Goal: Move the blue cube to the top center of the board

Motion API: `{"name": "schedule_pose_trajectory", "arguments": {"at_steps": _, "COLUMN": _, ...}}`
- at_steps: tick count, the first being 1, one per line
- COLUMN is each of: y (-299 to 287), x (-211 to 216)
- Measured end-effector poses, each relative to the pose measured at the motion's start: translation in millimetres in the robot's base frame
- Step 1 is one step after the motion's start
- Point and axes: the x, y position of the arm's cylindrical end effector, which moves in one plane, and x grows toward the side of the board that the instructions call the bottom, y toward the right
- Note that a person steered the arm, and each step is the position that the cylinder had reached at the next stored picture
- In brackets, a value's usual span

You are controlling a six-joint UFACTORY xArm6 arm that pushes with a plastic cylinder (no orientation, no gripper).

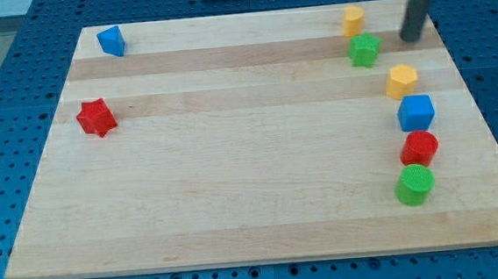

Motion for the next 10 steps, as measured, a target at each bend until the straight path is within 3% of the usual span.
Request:
{"name": "schedule_pose_trajectory", "arguments": {"at_steps": 1, "y": 19.5, "x": 80.5}}
{"name": "schedule_pose_trajectory", "arguments": {"at_steps": 2, "y": 11.9, "x": 124.8}}
{"name": "schedule_pose_trajectory", "arguments": {"at_steps": 4, "y": -112.7, "x": 134.8}}
{"name": "schedule_pose_trajectory", "arguments": {"at_steps": 5, "y": -105.1, "x": 172.4}}
{"name": "schedule_pose_trajectory", "arguments": {"at_steps": 6, "y": -171.0, "x": 144.3}}
{"name": "schedule_pose_trajectory", "arguments": {"at_steps": 7, "y": -168.4, "x": 127.8}}
{"name": "schedule_pose_trajectory", "arguments": {"at_steps": 8, "y": -123.7, "x": 143.0}}
{"name": "schedule_pose_trajectory", "arguments": {"at_steps": 9, "y": -112.9, "x": 107.6}}
{"name": "schedule_pose_trajectory", "arguments": {"at_steps": 10, "y": -191.7, "x": 45.8}}
